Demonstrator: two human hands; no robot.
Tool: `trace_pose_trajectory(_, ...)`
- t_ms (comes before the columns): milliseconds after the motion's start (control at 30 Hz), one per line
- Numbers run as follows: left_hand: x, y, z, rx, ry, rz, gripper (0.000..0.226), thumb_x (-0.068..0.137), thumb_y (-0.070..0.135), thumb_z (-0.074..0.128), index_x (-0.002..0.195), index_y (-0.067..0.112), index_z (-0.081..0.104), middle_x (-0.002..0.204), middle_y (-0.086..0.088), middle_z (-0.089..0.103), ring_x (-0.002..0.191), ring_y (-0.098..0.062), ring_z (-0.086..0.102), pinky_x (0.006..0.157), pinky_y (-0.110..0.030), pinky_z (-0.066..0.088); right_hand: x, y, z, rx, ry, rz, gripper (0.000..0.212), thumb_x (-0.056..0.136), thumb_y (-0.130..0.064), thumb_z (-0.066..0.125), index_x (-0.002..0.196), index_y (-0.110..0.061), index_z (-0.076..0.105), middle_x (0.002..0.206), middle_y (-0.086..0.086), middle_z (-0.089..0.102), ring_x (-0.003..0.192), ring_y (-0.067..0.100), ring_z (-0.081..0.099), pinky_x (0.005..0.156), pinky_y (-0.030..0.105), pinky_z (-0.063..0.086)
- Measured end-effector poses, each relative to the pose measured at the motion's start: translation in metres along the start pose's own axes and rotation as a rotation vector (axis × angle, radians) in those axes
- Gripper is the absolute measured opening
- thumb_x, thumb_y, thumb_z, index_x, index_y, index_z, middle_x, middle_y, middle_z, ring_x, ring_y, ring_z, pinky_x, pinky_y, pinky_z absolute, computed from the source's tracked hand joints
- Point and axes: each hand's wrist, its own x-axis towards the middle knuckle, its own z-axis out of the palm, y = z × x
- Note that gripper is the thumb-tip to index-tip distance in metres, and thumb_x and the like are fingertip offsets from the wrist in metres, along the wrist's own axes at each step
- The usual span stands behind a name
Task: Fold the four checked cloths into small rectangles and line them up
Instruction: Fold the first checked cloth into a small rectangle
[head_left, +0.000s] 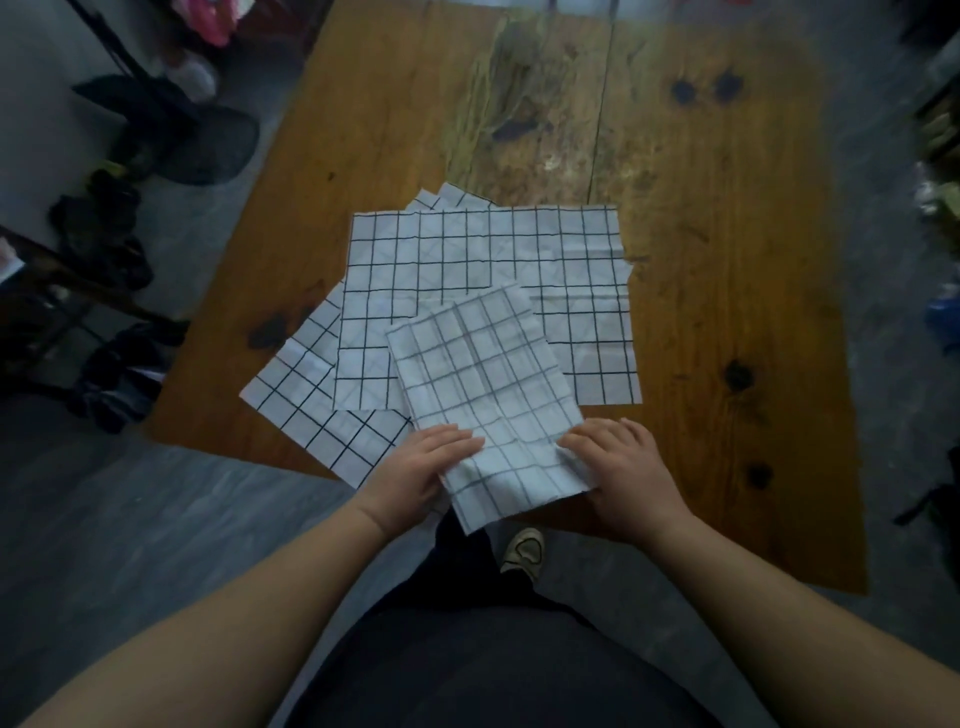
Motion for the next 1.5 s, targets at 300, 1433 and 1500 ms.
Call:
trace_pose_trajectory(300,-0.014,-0.028,-0.013,-0.052,0.078,-0.249,0.052,0.093,0.036,0.047,0.139,0.014,0.057,0.142,-0.005,0.057,0.134,-0.023,0.048,0.115,-0.039,0.035,0.036,-0.02,-0.026,0.071,0.239,-0.223,0.026,0.081,-0.014,0.069,0.106,-0.021,0.072,0.099,-0.005,0.073,0.095,0.019,0.065,0.092,0.032,0.04)
trace_pose_trajectory(1433,0.07,-0.044,-0.053,-0.888,0.339,-0.948,0.018,0.088,0.002,0.066,0.096,0.016,0.059,0.102,-0.009,0.059,0.08,-0.022,0.055,0.07,-0.035,0.048,0.11,-0.033,-0.023,1.435,-0.072,0.94,0.034,0.102,-0.038,0.05,0.127,-0.016,0.052,0.11,0.007,0.066,0.085,0.019,0.067,0.067,0.035,0.056)
trace_pose_trajectory(1500,0.07,-0.045,-0.057,-0.885,0.317,-0.91,0.019,0.087,0.002,0.068,0.094,0.018,0.061,0.099,-0.008,0.059,0.081,-0.021,0.056,0.073,-0.036,0.047,0.118,-0.031,-0.026,1.324,-0.069,0.875,0.036,0.102,-0.037,0.052,0.13,-0.015,0.05,0.098,0.003,0.062,0.065,0.009,0.056,0.054,0.023,0.046)
